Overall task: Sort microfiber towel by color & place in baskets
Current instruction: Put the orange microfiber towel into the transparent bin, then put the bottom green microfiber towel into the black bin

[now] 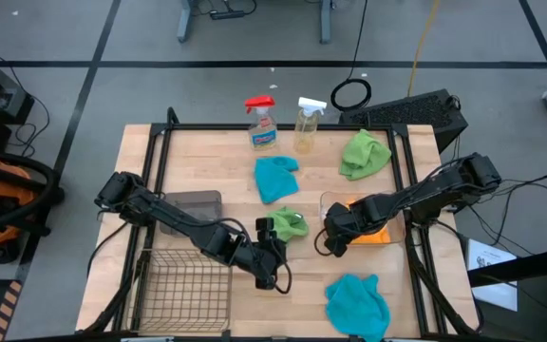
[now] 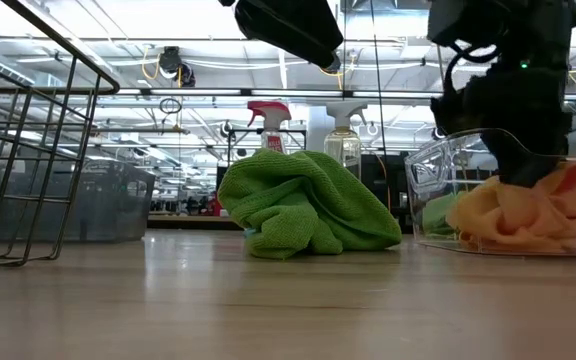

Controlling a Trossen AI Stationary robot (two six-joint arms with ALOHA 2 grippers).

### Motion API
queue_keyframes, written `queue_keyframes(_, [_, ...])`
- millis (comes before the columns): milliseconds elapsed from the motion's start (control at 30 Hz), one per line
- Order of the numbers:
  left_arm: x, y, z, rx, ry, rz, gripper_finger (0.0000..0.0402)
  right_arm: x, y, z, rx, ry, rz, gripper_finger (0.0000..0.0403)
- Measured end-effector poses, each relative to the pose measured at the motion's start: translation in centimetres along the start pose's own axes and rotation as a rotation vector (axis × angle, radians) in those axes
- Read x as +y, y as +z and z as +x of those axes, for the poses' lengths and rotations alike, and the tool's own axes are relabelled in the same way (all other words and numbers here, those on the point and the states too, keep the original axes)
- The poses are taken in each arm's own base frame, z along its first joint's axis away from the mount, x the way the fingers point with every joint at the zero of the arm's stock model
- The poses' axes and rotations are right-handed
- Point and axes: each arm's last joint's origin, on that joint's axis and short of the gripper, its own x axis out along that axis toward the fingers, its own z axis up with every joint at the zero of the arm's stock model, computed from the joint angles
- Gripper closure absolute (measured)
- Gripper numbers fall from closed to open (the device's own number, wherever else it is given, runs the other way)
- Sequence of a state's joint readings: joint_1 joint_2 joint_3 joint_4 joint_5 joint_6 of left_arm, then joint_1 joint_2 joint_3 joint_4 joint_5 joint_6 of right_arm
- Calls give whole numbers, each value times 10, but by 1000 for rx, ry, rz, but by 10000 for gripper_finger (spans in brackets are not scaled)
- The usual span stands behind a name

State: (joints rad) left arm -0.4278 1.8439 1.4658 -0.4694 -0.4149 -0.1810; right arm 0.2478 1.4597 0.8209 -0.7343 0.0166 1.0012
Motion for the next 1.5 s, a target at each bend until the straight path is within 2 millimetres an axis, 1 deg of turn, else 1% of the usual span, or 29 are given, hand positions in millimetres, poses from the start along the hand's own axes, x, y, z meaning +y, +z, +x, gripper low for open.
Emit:
queue_keyframes(167, [0,0,0,0,0,0,173,-7,-5,8,29,-20,1,403])
queue_keyframes(300, [0,0,0,0,0,1,173,-7,-6,7,30,-1,1,403])
queue_keyframes(433, [0,0,0,-1,0,3,173,-6,-5,-5,-5,50,3,403])
queue_keyframes(567, [0,1,0,-7,-1,1,173,-7,-5,-22,-57,103,3,403])
queue_keyframes(667, [0,1,0,-14,6,-1,173,-11,-9,-32,-102,92,-2,403])
queue_keyframes(867, [7,3,2,-31,116,-11,173,-17,-20,-53,-258,64,-27,403])
queue_keyframes(967, [9,3,2,-32,129,-17,173,-18,-26,-64,-360,66,-65,403])
queue_keyframes(1067, [15,3,4,-28,139,-70,173,-16,-33,-71,-482,49,-120,403])
queue_keyframes(1200, [23,-1,8,18,153,-155,173,-9,-43,-74,-621,1,-212,403])
queue_keyframes(1367, [31,-9,10,121,116,-233,173,6,-51,-75,-802,-20,-268,403])
queue_keyframes(1500, [32,-9,11,142,60,-300,171,19,-59,-70,-864,-17,-346,403])
